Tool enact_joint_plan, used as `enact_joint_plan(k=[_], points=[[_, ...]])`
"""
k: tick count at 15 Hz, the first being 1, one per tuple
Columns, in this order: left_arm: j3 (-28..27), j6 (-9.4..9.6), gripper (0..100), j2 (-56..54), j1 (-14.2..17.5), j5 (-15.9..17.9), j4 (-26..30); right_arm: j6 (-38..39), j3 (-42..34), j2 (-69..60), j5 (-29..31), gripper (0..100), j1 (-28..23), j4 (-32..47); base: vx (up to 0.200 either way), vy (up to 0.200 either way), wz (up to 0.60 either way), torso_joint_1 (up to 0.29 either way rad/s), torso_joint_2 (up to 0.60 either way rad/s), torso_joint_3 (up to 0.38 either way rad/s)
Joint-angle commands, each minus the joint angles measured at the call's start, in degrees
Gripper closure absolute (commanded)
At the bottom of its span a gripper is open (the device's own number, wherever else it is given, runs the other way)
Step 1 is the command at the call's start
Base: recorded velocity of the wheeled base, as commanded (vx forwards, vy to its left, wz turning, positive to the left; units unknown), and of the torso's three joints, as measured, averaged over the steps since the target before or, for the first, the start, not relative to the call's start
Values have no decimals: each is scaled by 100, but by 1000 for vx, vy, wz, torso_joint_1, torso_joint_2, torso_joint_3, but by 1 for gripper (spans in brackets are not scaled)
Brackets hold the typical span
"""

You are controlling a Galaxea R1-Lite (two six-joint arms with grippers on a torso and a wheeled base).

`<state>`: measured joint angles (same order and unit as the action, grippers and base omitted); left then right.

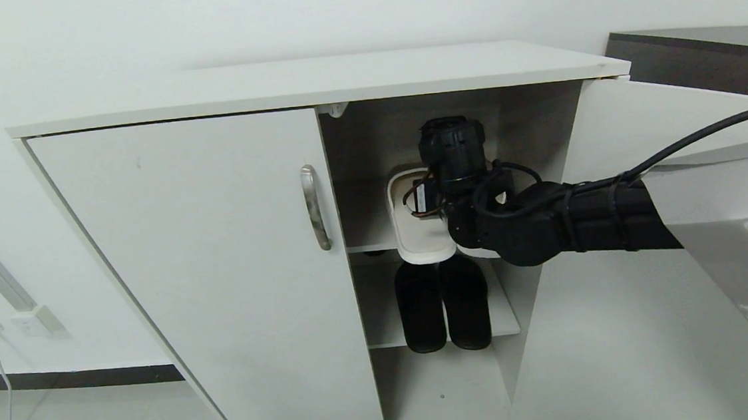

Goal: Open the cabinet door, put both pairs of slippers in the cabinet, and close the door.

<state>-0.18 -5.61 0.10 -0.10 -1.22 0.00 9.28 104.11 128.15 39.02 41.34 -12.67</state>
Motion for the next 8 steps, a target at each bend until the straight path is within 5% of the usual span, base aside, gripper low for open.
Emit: enact_joint_plan(k=[1,8], points=[[1,-2,100,-1,1,-1,0,-5,57,123,-26,100,-56,10,0,0,0,0,0,0],[1,-2,100,-1,1,-1,0,22,101,211,-44,100,-108,1,0,0,0,0,0,0]])
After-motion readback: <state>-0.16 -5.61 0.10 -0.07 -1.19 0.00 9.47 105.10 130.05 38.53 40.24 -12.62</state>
